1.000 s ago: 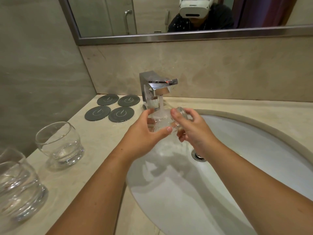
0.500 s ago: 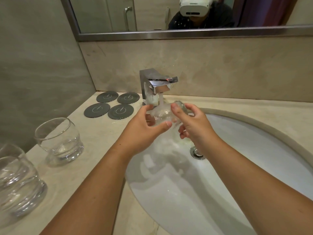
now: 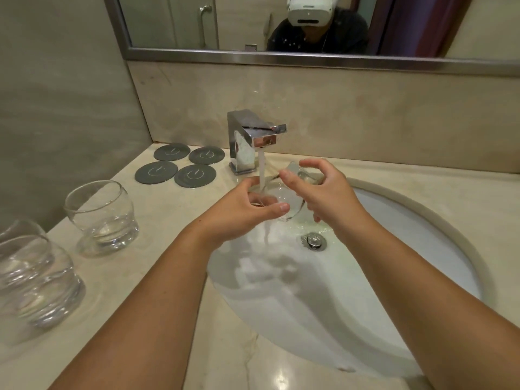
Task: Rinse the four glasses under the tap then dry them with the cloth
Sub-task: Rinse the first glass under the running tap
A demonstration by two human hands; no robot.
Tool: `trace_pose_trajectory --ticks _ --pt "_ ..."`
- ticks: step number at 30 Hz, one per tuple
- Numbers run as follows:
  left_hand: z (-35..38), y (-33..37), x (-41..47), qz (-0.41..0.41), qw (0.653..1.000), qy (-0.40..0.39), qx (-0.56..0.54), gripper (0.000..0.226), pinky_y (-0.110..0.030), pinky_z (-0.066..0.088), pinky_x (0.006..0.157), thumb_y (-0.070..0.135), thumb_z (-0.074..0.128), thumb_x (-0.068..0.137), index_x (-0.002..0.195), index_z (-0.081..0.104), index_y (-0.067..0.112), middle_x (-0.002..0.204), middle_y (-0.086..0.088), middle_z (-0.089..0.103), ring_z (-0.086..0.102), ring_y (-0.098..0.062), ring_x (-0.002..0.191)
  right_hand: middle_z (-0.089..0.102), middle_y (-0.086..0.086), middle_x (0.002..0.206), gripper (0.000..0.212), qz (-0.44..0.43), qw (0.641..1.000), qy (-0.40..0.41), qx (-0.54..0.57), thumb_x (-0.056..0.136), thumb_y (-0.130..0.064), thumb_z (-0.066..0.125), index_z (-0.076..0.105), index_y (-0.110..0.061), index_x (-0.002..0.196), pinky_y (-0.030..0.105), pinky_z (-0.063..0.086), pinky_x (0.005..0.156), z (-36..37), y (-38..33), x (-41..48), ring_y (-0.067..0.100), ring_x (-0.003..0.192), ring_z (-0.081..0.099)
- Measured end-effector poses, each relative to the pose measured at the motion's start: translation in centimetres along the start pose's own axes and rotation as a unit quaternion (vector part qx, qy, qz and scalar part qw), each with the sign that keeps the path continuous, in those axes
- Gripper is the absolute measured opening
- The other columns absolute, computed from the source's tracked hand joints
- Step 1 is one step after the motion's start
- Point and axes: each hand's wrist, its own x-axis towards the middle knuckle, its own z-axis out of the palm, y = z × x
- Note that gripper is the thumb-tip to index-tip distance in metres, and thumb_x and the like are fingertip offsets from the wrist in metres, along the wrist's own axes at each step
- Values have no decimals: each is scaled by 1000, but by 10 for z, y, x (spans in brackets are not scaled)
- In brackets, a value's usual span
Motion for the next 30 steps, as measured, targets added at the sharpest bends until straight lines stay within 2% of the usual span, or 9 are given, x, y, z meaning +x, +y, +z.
trace_pose_trajectory --ticks 4,6,8,13,16,19,23,27,30 --pt "6 13 -7 18 1000 5 -25 102 -39 55 110 54 93 71 156 43 26 121 10 75 73 -4 115 73 2 103 61 100 993 -29 61 80 -67 79 60 -30 124 30 44 54 -22 -4 -14 18 75 62" --pt "13 25 -11 16 998 13 -54 98 -40 60 105 46 93 72 154 46 24 131 -3 68 73 -11 117 74 5 110 64 156 980 -73 101 83 -67 77 62 -25 129 31 46 57 -37 -2 -19 21 77 65" --pt "24 37 -15 15 998 22 -52 84 -40 62 100 36 96 78 148 51 24 134 -10 63 72 -18 118 75 9 115 52 191 965 -127 125 91 -63 71 66 -26 126 32 49 61 -53 3 -25 22 79 68" --pt "57 54 -17 45 994 52 79 68 -33 61 86 47 93 79 136 60 28 125 1 64 71 -17 104 75 18 114 47 241 937 -208 140 101 -56 59 64 -21 131 40 55 75 -87 25 -36 31 95 70" --pt "78 54 -12 48 982 48 176 70 -22 49 75 50 91 78 138 61 28 128 6 61 63 -8 106 70 9 127 43 212 969 -120 42 104 -55 56 60 -26 135 44 56 86 -95 42 -35 26 105 69" --pt "98 51 -3 54 960 33 272 73 -18 46 74 51 91 77 138 60 27 130 3 58 60 -10 110 67 0 130 35 169 985 -20 4 103 -53 57 62 -30 129 38 55 80 -100 54 -34 22 116 65" --pt "122 44 11 47 938 15 344 75 -25 43 91 48 90 79 142 58 25 133 0 53 55 -12 111 66 -1 127 33 156 987 12 37 103 -51 57 64 -28 126 36 54 77 -107 58 -31 21 114 65" --pt "141 38 27 42 927 -4 373 79 -25 40 92 45 91 80 147 56 23 137 -3 51 51 -12 109 67 -2 121 31 155 986 38 41 103 -49 57 66 -27 123 43 54 97 -110 64 -22 20 111 64" --pt "153 35 38 40 925 -18 379 80 -25 41 91 45 90 81 149 54 23 140 -2 50 50 -12 108 65 -5 111 26 155 983 65 70 103 -43 57 65 -26 121 39 52 92 -113 67 -16 18 104 62"
